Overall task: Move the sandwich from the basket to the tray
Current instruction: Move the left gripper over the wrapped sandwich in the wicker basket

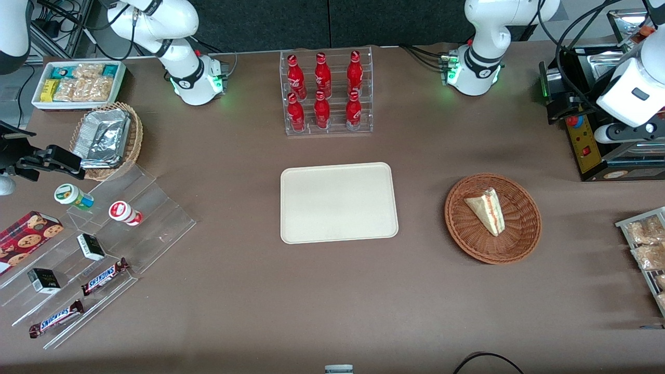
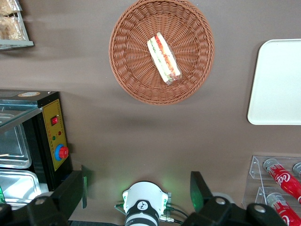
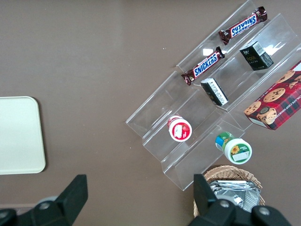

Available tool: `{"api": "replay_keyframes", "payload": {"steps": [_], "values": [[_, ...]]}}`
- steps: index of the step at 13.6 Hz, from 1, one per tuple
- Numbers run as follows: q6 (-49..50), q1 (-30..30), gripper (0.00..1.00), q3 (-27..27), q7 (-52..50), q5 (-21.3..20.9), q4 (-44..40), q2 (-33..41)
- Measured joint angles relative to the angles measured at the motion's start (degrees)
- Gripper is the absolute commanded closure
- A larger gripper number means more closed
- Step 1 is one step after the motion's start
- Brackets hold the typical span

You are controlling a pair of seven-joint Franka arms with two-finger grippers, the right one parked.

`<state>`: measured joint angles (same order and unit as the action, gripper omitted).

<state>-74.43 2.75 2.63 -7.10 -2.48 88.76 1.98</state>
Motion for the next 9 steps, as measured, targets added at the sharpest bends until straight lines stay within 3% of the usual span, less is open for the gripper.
{"api": "replay_keyframes", "payload": {"steps": [5, 9], "values": [[-1.37, 0.0, 0.0, -0.04, 0.25, 0.01, 2.74, -0.71], [-12.35, 0.0, 0.0, -0.13, 0.07, 0.01, 12.74, -2.17]]}}
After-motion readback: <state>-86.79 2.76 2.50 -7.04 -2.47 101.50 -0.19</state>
